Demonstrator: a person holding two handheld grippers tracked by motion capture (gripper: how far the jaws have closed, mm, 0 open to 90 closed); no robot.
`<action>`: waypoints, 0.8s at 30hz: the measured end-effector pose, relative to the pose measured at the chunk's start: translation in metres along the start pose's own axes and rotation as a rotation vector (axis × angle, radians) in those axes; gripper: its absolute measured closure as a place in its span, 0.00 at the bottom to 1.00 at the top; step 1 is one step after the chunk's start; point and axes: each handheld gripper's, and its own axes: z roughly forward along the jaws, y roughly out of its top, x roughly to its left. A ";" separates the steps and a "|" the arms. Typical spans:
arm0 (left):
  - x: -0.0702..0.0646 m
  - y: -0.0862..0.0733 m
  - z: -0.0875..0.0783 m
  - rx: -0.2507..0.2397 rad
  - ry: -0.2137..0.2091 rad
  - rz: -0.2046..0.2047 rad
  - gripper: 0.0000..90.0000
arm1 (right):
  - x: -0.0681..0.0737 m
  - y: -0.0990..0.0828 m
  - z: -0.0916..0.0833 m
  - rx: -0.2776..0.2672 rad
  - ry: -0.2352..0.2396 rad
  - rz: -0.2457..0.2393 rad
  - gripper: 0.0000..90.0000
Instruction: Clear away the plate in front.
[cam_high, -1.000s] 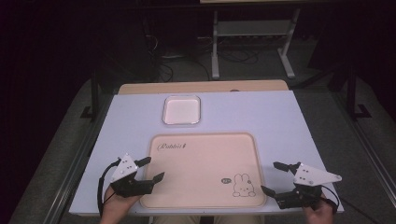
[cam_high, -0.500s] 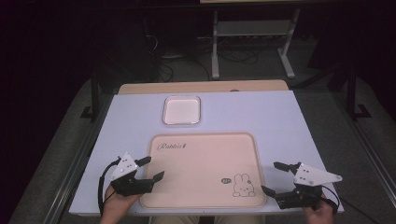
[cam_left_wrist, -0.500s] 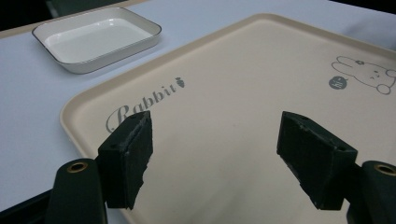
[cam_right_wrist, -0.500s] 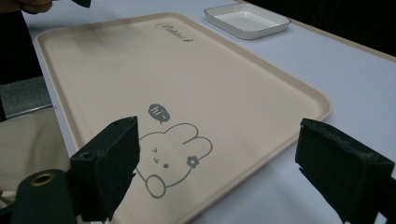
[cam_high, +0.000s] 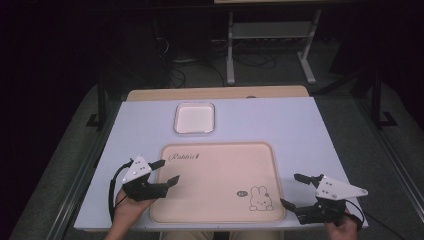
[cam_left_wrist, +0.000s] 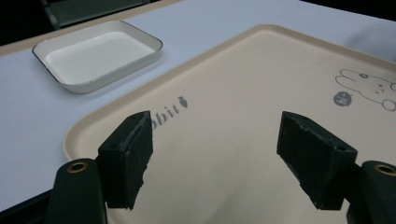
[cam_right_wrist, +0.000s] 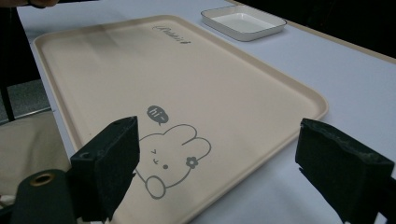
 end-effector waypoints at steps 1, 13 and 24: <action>0.001 0.002 0.001 0.001 0.005 0.000 0.30 | 0.000 0.000 0.000 -0.001 -0.001 0.001 0.14; 0.017 0.022 0.017 0.007 0.001 -0.017 0.30 | 0.000 0.000 -0.001 -0.003 -0.003 0.004 0.14; 0.039 0.032 0.029 0.047 0.010 -0.069 0.31 | 0.000 0.000 -0.001 -0.005 0.000 0.002 0.14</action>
